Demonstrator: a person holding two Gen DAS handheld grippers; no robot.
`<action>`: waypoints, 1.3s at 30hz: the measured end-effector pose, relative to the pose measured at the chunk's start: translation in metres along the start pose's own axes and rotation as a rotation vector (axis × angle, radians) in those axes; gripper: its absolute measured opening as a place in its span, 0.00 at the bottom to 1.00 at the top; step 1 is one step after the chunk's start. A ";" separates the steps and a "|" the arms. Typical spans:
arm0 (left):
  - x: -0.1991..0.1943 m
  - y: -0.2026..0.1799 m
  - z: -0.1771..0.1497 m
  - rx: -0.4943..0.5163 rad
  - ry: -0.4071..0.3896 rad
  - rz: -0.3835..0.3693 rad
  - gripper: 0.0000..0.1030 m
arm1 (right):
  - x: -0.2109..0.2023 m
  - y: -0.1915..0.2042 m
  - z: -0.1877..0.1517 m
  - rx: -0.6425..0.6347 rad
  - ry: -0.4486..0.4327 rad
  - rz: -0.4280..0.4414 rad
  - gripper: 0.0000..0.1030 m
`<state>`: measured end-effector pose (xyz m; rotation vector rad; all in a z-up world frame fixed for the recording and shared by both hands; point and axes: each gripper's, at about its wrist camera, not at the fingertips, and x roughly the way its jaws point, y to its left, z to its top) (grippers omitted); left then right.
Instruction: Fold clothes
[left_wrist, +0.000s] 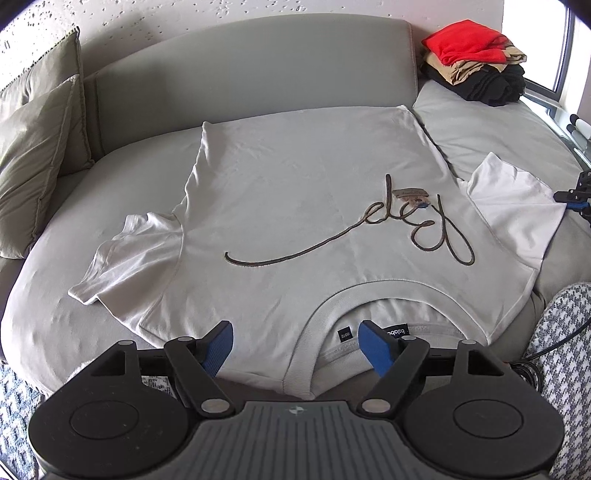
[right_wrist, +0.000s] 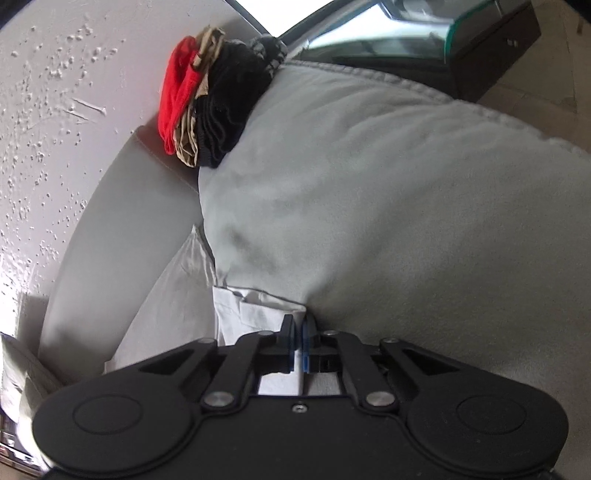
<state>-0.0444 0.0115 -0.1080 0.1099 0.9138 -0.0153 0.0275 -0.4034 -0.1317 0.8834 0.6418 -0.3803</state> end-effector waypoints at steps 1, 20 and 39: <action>0.000 0.000 0.000 -0.001 0.001 -0.003 0.73 | -0.001 0.004 -0.001 -0.018 -0.011 -0.012 0.03; 0.003 0.023 -0.008 -0.076 -0.012 -0.029 0.73 | -0.001 0.164 -0.142 -0.920 0.131 0.048 0.05; 0.017 0.018 -0.007 -0.034 0.019 0.017 0.73 | 0.050 0.105 -0.095 -0.681 0.367 -0.352 0.04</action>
